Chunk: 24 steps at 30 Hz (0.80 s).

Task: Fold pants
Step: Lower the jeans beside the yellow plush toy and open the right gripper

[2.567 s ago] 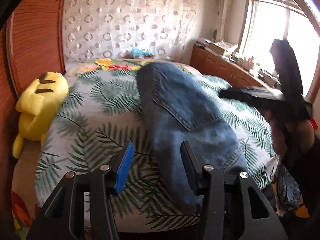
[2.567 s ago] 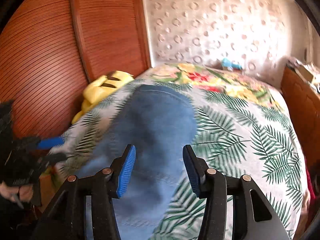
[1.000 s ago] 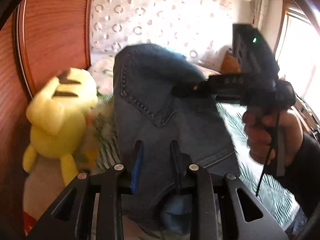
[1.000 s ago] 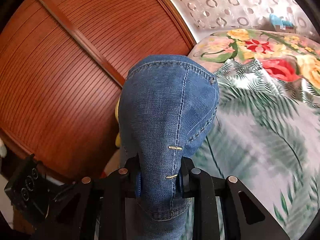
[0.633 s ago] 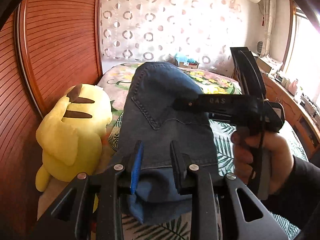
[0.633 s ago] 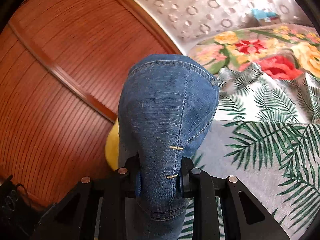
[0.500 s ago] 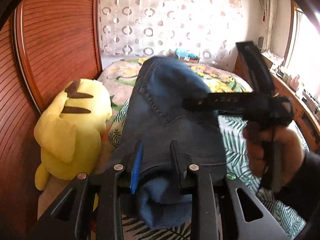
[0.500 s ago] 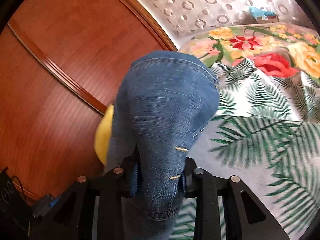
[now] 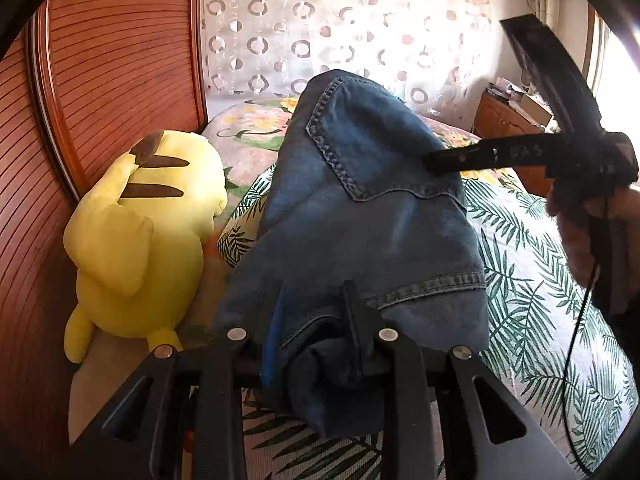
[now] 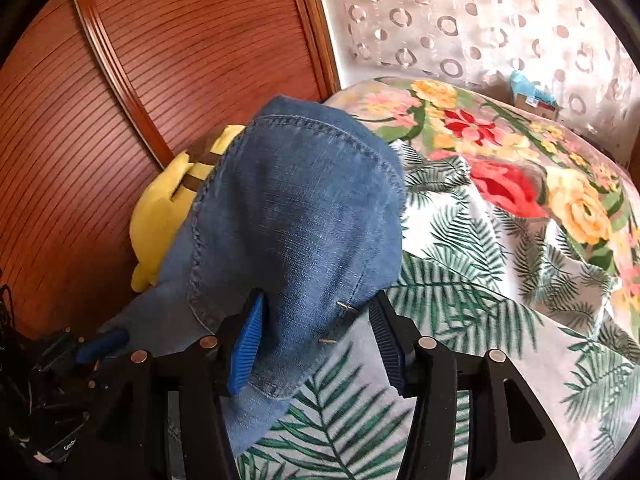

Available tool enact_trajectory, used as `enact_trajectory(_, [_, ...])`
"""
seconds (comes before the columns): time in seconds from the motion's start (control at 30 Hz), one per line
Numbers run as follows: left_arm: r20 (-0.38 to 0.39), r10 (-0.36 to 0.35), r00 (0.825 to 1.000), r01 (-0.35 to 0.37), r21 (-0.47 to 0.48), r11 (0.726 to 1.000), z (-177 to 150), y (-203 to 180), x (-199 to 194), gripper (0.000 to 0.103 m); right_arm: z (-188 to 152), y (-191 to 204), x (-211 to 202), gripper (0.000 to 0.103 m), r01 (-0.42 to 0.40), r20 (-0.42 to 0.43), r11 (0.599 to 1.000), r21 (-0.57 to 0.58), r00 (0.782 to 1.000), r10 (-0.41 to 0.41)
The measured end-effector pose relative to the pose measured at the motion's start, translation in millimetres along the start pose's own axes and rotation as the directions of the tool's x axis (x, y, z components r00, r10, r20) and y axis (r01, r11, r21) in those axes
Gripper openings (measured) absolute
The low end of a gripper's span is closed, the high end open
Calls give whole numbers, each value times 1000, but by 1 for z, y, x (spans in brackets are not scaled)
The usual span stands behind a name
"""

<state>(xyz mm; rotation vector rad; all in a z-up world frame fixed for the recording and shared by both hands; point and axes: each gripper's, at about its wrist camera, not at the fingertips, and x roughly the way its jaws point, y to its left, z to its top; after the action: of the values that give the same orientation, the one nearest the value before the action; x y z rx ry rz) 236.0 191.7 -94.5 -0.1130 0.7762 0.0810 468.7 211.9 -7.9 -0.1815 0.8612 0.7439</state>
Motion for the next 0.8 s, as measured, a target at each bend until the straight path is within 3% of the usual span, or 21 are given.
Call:
enact_trajectory(0.1, [-1, 10, 1000, -10, 7, 1000, -2, -2, 2, 30, 3, -6, -6, 56, 18, 33, 1000, -9, 999, -18])
enact_trajectory(0.2, [10, 14, 1000, -14, -3, 1000, -3, 0, 2, 35, 12, -4, -23, 56, 57, 152, 998, -37, 987, -51])
enact_trajectory(0.27, [12, 17, 1000, -17, -9, 1000, -3, 1, 2, 42, 17, -6, -19, 56, 0, 190, 999, -37, 982, 7])
enact_trajectory(0.3, [12, 20, 1000, -20, -14, 1000, -3, 2, 3, 44, 21, -6, -10, 55, -21, 181, 999, -43, 983, 28])
enact_trajectory(0.33, [8, 18, 1000, -18, -21, 1000, -3, 2, 3, 44, 23, -6, -2, 47, -11, 177, 998, -54, 984, 21])
enact_trajectory(0.4, [6, 11, 1000, -11, -34, 999, -2, 4, 3, 46, 25, -7, 21, 42, 22, 136, 996, -85, 991, -10])
enact_trajectory(0.5, [5, -6, 1000, 7, -41, 999, -3, 4, 3, 48, 17, -32, 57, 41, 84, 48, 995, -44, 995, -82])
enact_trajectory(0.6, [-5, 2, 1000, -2, -17, 1000, -3, 0, 2, 51, 4, -60, 71, 41, 55, 25, 998, 22, 998, -55])
enact_trajectory(0.67, [-6, 18, 1000, -18, 0, 1000, -2, -4, -2, 59, 3, -64, 65, 41, 63, 44, 997, 39, 997, -64])
enact_trajectory(0.73, [13, 10, 1000, -10, 6, 1000, -2, -8, -12, 77, -7, -68, 50, 41, 65, 73, 996, 55, 995, -69])
enact_trajectory(0.8, [39, 3, 999, -3, 12, 1000, -1, -14, -23, 81, -27, -62, 20, 41, 62, 110, 997, 55, 992, -68])
